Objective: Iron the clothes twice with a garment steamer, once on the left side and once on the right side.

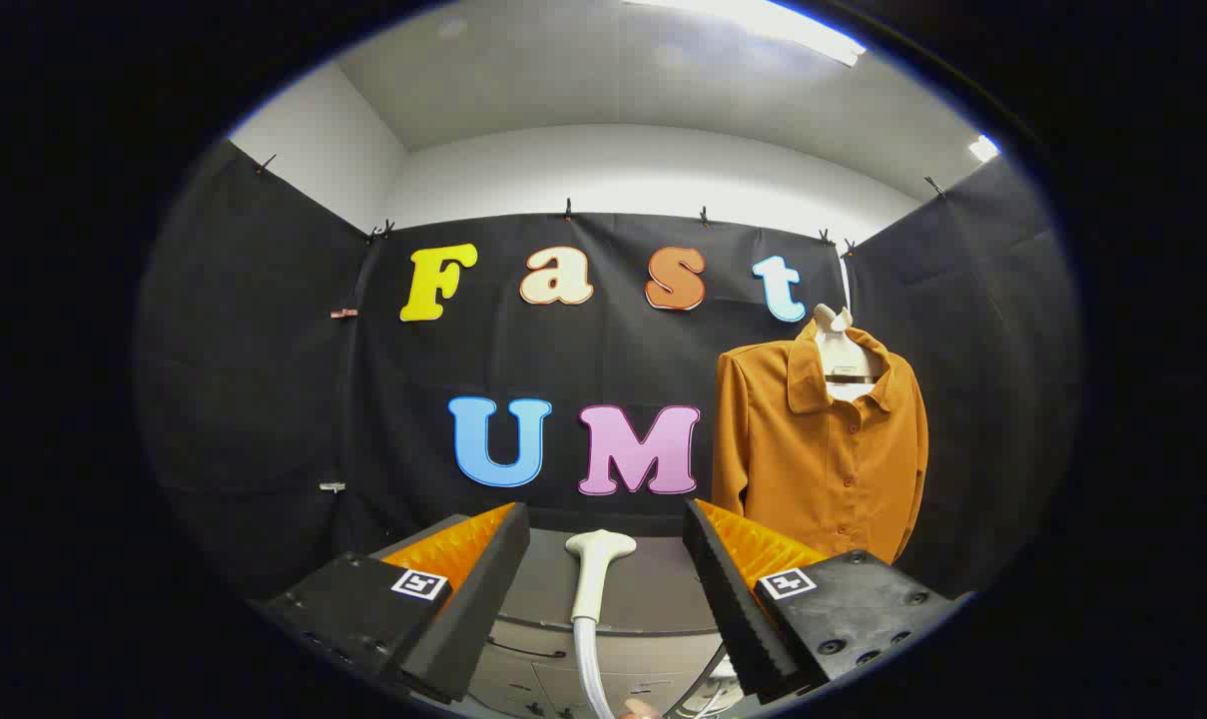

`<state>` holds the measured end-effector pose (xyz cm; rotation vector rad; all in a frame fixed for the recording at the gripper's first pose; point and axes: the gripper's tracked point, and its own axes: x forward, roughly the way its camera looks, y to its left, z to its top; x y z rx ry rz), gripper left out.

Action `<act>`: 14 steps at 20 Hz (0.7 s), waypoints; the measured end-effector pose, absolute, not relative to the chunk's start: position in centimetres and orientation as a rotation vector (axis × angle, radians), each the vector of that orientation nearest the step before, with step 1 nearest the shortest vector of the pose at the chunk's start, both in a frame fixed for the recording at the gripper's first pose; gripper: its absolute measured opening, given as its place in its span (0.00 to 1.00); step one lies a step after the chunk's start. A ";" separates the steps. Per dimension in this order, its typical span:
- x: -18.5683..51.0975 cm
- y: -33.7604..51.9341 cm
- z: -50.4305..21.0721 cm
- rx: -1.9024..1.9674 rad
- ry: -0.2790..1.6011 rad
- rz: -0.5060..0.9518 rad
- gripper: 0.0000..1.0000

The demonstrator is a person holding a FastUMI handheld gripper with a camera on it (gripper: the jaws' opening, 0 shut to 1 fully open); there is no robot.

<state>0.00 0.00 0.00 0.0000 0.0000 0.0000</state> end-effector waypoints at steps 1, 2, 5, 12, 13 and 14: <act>0.0 0.0 0.0 0.004 -0.002 0.002 0.97; 0.2 0.1 0.1 0.006 -0.005 0.005 0.97; 0.3 0.2 0.3 0.008 -0.013 0.010 0.97; 0.2 0.2 0.4 -0.002 -0.012 0.007 0.97; 0.2 0.2 0.4 -0.005 -0.013 0.006 0.97; 0.2 0.1 0.5 -0.007 -0.013 0.004 0.97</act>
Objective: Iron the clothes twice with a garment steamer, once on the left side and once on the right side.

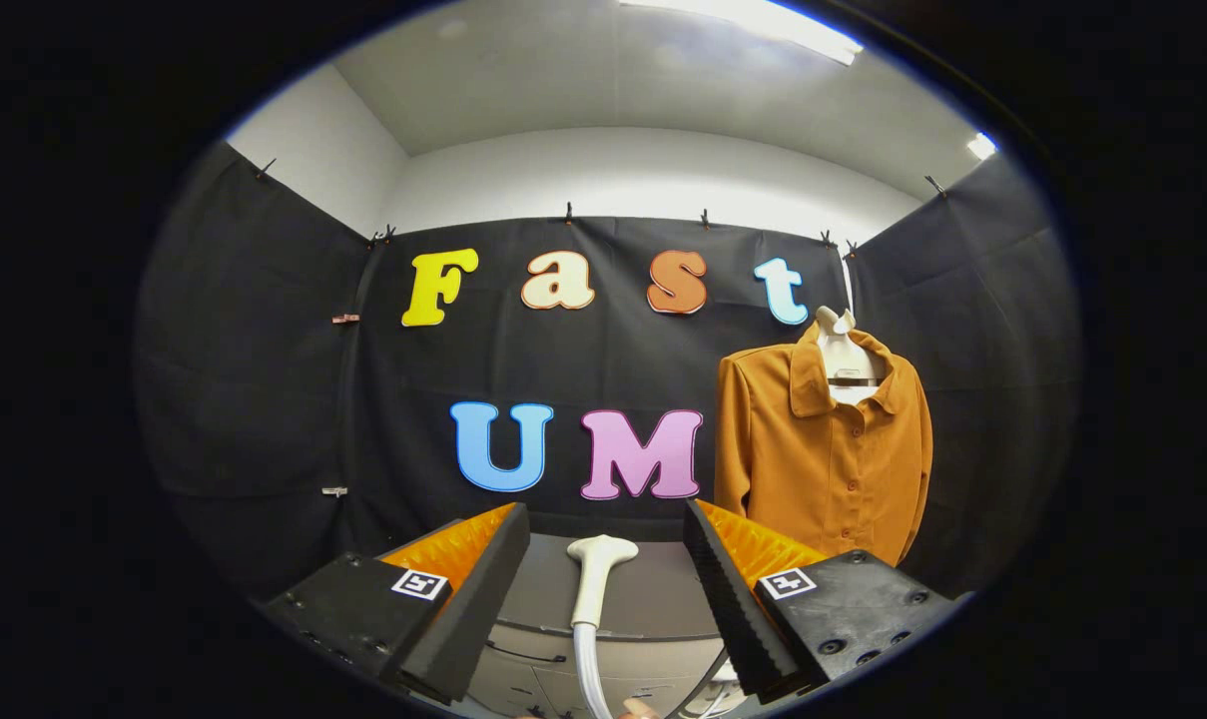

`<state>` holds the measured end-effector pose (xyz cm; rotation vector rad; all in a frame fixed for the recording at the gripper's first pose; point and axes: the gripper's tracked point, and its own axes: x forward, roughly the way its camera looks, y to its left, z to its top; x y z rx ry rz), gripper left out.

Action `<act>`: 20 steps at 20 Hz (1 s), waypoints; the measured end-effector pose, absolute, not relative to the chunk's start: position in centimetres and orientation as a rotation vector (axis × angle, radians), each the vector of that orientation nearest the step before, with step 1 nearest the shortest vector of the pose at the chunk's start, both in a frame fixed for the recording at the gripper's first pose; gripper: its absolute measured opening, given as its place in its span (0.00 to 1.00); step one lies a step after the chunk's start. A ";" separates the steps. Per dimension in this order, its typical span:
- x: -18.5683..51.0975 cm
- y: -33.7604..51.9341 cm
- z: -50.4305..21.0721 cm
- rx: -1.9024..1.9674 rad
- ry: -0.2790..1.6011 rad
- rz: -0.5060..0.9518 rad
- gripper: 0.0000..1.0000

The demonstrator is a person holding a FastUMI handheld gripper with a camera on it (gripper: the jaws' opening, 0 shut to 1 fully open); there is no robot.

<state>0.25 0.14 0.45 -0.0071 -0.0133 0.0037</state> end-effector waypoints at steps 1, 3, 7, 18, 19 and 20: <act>0.2 0.1 0.5 -0.009 -0.013 0.001 0.97; 0.2 -0.2 0.4 -0.010 -0.011 -0.006 0.97; 0.3 -0.5 0.4 -0.006 -0.010 -0.021 0.97; 1.4 0.0 -0.1 0.001 -0.003 -0.035 0.97; 1.7 0.4 -0.4 0.001 0.004 -0.034 0.98; 1.9 0.7 -0.7 0.000 0.012 -0.034 0.98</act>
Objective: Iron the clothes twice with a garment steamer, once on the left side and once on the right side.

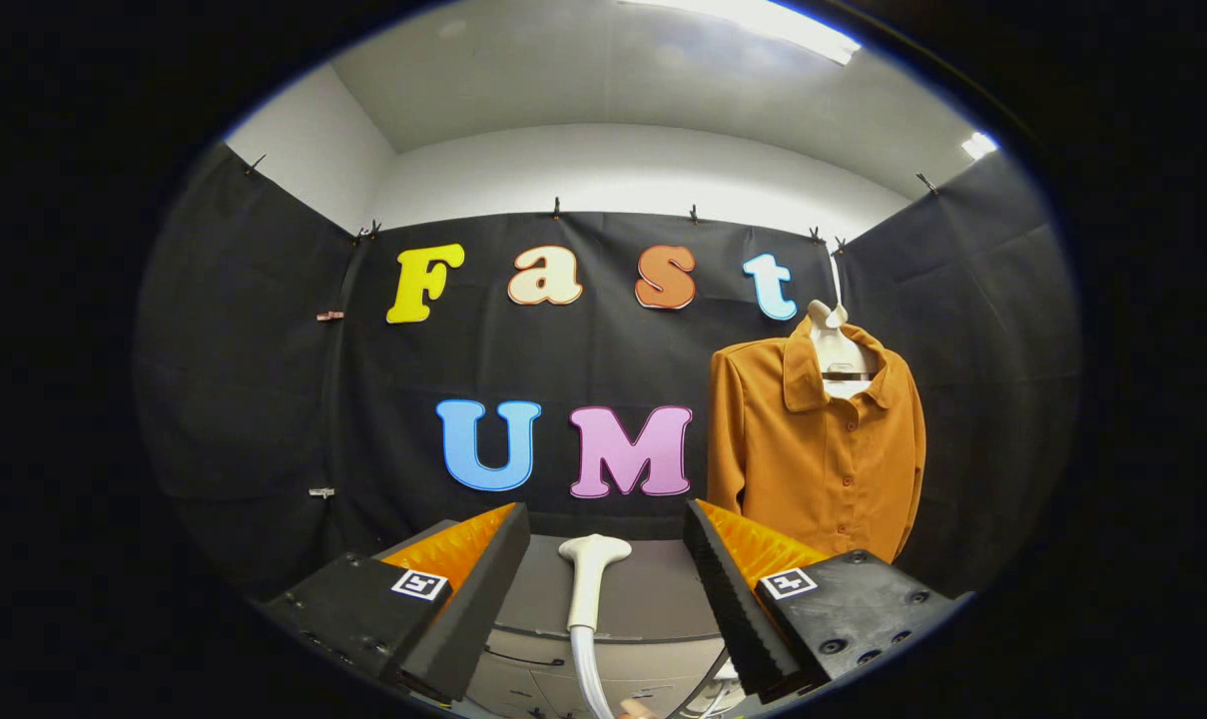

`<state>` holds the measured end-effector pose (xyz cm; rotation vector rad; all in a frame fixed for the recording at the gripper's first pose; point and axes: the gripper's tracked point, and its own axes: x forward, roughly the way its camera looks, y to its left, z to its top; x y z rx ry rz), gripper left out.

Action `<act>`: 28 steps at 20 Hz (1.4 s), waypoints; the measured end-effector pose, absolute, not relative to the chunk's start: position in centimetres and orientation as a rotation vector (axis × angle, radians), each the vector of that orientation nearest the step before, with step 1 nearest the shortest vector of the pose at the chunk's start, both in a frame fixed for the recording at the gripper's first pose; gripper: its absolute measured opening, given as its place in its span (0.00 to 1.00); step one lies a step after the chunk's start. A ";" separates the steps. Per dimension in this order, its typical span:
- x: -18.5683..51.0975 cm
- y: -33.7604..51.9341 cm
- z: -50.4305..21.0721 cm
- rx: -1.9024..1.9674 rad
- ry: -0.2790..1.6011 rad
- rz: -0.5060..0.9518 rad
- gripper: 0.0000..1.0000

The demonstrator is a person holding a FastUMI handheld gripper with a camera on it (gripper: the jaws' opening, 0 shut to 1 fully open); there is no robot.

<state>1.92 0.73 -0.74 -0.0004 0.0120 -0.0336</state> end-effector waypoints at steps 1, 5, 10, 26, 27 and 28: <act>2.3 1.1 -1.0 -0.001 0.020 -0.035 0.98; 3.9 2.3 -2.3 0.007 0.044 -0.053 0.98; 6.3 4.9 -4.4 0.023 0.098 -0.036 0.98; 17.8 2.3 -12.5 0.047 0.307 -0.023 0.98; 18.3 2.1 -13.2 0.051 0.327 -0.029 0.98; 18.8 2.2 -13.7 0.061 0.345 -0.024 0.98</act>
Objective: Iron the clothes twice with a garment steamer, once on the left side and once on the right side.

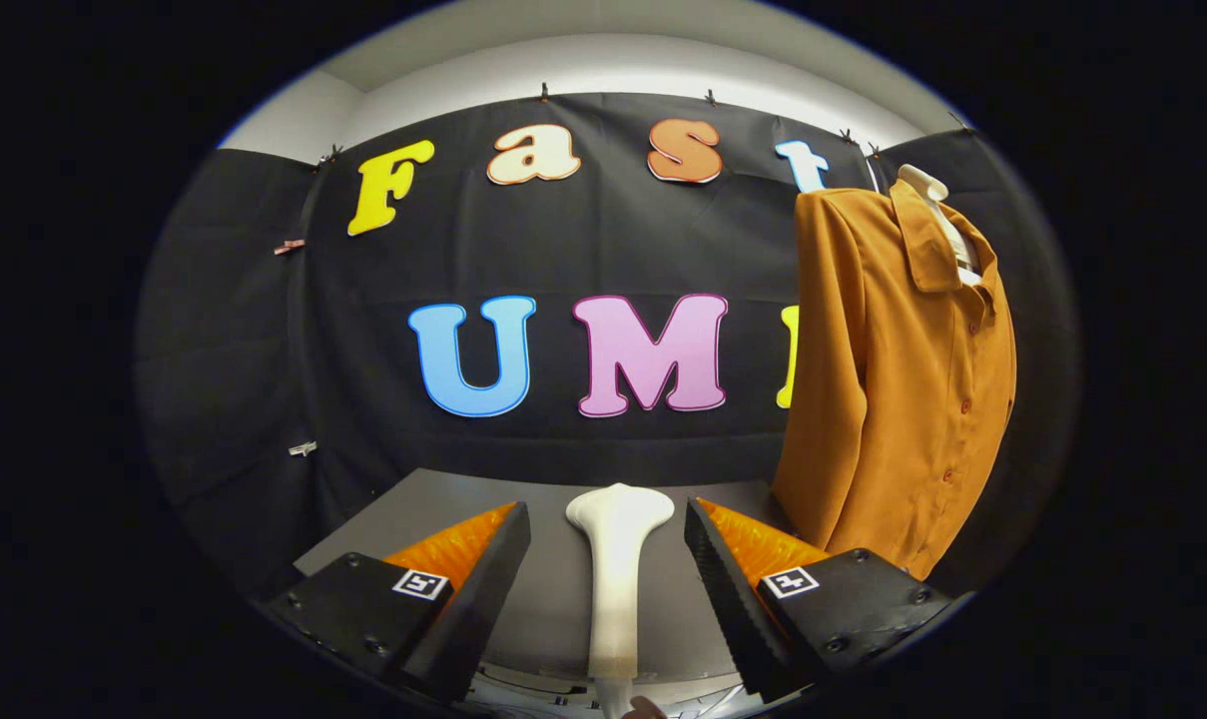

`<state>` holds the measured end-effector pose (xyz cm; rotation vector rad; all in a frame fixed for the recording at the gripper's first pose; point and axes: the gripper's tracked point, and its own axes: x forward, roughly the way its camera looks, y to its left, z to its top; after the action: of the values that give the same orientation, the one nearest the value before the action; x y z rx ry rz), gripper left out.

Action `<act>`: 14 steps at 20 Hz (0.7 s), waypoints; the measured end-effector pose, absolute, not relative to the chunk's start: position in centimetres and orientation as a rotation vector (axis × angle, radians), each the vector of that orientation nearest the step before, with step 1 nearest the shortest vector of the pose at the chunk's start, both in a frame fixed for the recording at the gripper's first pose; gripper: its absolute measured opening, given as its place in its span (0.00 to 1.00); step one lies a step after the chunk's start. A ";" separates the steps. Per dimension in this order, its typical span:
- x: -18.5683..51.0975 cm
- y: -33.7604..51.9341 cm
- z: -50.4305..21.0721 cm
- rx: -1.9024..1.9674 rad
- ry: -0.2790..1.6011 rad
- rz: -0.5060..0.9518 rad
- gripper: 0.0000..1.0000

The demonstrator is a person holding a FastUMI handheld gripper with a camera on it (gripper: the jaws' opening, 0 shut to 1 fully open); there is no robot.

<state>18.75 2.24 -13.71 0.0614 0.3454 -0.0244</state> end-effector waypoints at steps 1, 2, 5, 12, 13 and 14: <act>19.2 2.3 -14.4 0.066 0.366 -0.026 0.98; 19.7 2.3 -15.1 0.063 0.392 -0.034 0.98; 21.3 2.7 -17.5 0.058 0.468 -0.015 0.98; 22.7 2.3 -23.7 0.051 0.692 -0.025 0.98; 22.8 2.0 -24.5 0.047 0.723 -0.036 0.99; 22.8 1.9 -24.9 0.050 0.745 -0.042 0.99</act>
<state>22.80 1.85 -24.95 0.0497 0.7453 -0.0415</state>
